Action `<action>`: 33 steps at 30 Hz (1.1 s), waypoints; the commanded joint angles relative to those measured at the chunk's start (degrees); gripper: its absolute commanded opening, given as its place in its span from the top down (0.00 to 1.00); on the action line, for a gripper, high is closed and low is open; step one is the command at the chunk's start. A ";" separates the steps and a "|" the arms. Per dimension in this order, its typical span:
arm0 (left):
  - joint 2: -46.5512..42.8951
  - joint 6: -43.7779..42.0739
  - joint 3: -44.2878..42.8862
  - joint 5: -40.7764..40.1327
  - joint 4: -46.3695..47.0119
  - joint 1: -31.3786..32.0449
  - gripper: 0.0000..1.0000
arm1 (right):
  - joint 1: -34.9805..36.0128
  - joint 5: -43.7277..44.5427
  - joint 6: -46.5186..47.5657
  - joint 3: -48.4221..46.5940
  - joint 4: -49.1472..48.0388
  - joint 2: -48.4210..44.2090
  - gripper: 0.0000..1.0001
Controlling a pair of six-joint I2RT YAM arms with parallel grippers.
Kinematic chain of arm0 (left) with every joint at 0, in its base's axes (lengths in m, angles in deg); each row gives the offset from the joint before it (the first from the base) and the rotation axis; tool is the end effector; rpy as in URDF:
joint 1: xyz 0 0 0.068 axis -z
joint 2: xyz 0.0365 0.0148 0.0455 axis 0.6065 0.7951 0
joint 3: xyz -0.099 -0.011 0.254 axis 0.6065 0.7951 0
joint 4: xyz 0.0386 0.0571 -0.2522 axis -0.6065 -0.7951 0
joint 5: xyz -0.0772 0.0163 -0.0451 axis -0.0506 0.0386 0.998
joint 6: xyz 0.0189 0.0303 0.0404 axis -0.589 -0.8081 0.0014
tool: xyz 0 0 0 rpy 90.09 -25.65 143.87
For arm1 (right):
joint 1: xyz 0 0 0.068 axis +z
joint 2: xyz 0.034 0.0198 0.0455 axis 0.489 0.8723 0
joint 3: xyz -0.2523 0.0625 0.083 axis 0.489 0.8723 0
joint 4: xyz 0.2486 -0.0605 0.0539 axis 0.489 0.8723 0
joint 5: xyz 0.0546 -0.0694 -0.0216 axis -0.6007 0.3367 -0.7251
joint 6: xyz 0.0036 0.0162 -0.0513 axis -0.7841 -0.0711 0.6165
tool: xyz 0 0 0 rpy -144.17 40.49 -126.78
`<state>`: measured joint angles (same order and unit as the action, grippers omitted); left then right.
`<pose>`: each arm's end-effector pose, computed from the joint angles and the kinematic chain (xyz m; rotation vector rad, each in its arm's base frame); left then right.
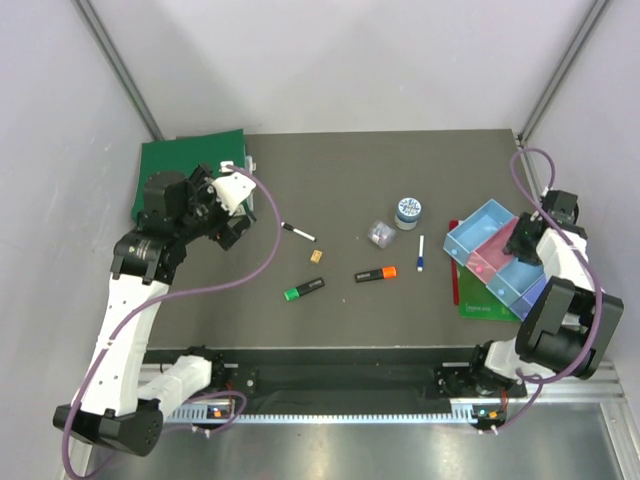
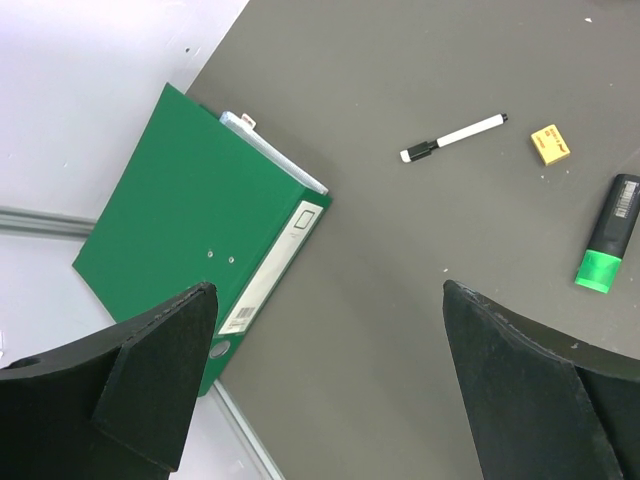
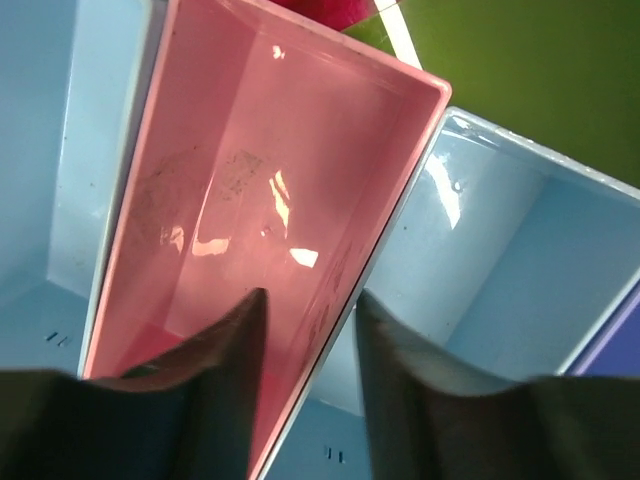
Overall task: Sort the stationery into containers
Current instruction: Move the storage box to the center of the board.
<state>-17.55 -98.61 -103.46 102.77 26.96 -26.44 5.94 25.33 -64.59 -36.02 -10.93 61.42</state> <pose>0.1834 -0.0440 0.4089 0.9814 1.8002 0.0403 0.2545 -0.1090 0.2233 0.6740 2.4952 -0.0787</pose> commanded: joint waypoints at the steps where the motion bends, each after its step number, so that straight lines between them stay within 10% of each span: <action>1: -1.25 -0.76 -1.39 -0.66 -0.01 0.18 0.01 | 0.74 0.86 -1.04 0.89 -4.02 0.76 0.67; 8: -1.43 -0.67 -1.74 -0.93 -0.88 0.18 0.01 | 1.97 3.15 -1.48 0.46 -5.43 1.90 0.95; 33: -4.85 -1.29 -0.95 -2.95 -8.61 0.18 0.01 | 10.06 8.68 -6.84 -25.53 -7.10 20.87 1.00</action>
<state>-20.72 -99.62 -103.46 100.83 20.95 -26.44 15.45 31.97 -70.10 -53.05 -14.69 79.19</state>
